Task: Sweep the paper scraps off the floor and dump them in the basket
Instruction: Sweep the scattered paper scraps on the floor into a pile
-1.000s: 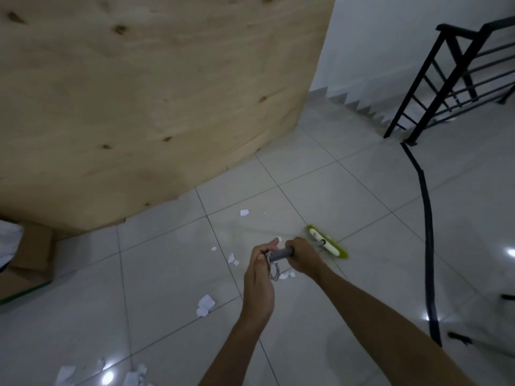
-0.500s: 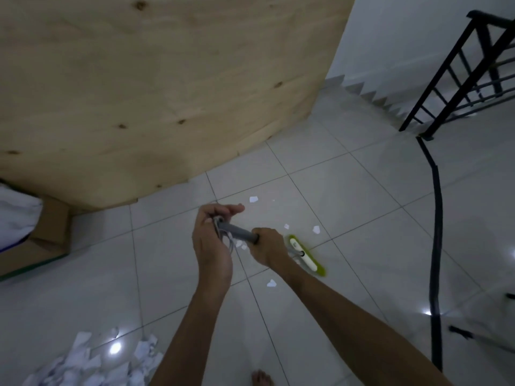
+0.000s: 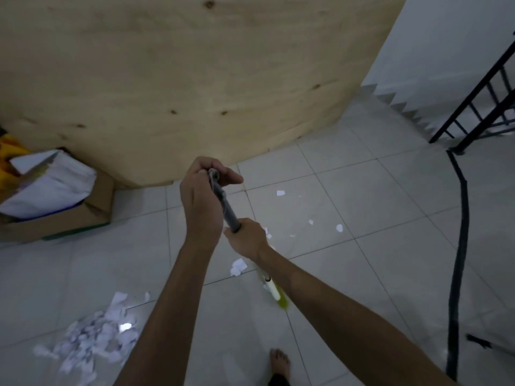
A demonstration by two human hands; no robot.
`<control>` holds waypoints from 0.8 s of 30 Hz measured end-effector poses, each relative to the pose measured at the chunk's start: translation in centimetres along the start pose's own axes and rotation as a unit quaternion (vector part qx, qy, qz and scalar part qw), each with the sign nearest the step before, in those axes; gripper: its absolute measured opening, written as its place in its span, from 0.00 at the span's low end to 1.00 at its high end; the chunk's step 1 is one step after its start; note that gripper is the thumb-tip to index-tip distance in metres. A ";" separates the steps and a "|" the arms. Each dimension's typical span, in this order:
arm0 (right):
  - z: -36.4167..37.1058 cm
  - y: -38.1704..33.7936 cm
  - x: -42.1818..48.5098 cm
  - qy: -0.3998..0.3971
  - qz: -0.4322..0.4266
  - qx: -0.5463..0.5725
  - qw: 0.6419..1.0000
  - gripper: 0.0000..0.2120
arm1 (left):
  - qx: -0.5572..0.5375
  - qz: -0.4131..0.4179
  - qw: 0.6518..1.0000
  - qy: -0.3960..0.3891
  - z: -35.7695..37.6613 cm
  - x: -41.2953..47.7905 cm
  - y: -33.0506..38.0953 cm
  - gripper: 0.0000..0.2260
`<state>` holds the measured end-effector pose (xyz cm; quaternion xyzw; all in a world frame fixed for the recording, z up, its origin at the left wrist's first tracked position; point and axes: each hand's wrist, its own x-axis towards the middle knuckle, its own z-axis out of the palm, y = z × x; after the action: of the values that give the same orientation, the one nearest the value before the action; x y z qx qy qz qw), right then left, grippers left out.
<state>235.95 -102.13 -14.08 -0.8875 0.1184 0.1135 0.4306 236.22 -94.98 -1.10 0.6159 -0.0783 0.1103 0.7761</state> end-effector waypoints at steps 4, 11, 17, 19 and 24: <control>4.4 -3.8 -1.5 -0.021 0.011 0.016 1.000 0.13 | -0.001 0.012 1.000 -0.017 -4.9 0.3 2.2 0.13; 9.8 -8.9 -4.3 -0.046 0.044 0.057 0.996 0.12 | 0.007 0.020 0.999 -0.046 -10.7 0.2 4.6 0.13; 12.8 -11.3 -6.5 -0.057 0.073 0.109 0.990 0.06 | 0.027 0.033 0.997 -0.067 -13.7 -0.5 5.3 0.15; 13.7 -11.9 -7.3 -0.058 0.085 0.130 0.986 0.06 | 0.034 0.030 0.996 -0.074 -14.6 -0.7 5.3 0.14; 14.5 -12.7 -8.5 -0.058 0.105 0.176 0.977 0.11 | 0.022 0.014 0.993 -0.119 -15.4 -1.4 5.5 0.14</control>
<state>230.38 -82.10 -10.87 -0.7725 0.2038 0.1866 0.5717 233.15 -78.93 0.13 0.6404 -0.1761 0.0492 0.7459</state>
